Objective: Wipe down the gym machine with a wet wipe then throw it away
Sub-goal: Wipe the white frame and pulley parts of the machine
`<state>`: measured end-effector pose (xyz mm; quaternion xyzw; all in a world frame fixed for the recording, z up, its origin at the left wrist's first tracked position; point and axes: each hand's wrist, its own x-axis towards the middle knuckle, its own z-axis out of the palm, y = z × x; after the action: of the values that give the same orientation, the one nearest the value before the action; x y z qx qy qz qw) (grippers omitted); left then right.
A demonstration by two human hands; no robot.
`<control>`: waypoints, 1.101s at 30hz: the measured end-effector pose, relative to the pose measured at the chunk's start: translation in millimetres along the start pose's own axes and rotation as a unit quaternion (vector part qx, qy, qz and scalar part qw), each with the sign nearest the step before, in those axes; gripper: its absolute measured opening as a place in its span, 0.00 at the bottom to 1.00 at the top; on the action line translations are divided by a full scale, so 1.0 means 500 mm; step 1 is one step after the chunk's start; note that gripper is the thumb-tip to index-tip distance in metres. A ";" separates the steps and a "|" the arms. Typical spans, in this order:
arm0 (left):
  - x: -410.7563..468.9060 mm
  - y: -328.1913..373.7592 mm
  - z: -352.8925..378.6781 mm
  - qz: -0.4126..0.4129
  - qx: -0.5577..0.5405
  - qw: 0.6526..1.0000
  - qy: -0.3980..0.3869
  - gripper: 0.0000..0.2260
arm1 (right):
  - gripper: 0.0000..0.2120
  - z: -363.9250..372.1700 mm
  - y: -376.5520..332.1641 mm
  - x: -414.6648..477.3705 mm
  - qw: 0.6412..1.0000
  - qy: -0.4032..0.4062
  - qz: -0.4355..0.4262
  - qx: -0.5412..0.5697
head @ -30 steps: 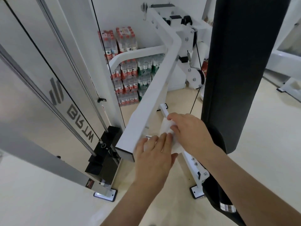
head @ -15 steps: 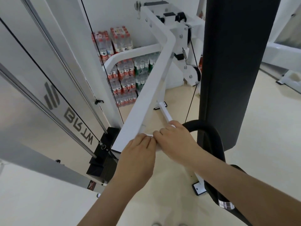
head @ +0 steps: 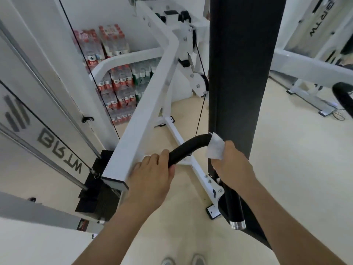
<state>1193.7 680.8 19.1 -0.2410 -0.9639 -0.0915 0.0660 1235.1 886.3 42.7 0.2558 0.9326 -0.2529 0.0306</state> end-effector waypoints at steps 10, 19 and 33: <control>0.031 0.072 0.006 0.023 -0.003 1.000 0.008 0.26 | 0.14 0.017 0.007 -0.031 0.999 0.042 -0.003 0.012; 0.077 0.057 -0.008 0.005 0.002 0.999 -0.035 0.15 | 0.35 0.022 0.005 -0.023 0.969 0.106 -0.125 -0.186; -0.019 0.232 0.032 -0.216 -0.210 0.931 0.208 0.20 | 0.04 -0.059 -0.056 0.140 0.861 -0.139 -0.453 -0.184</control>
<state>1256.0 780.4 18.6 -0.0105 -0.9161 -0.3518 0.1920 1162.7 912.4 68.2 -0.2431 0.9612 -0.0956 0.0880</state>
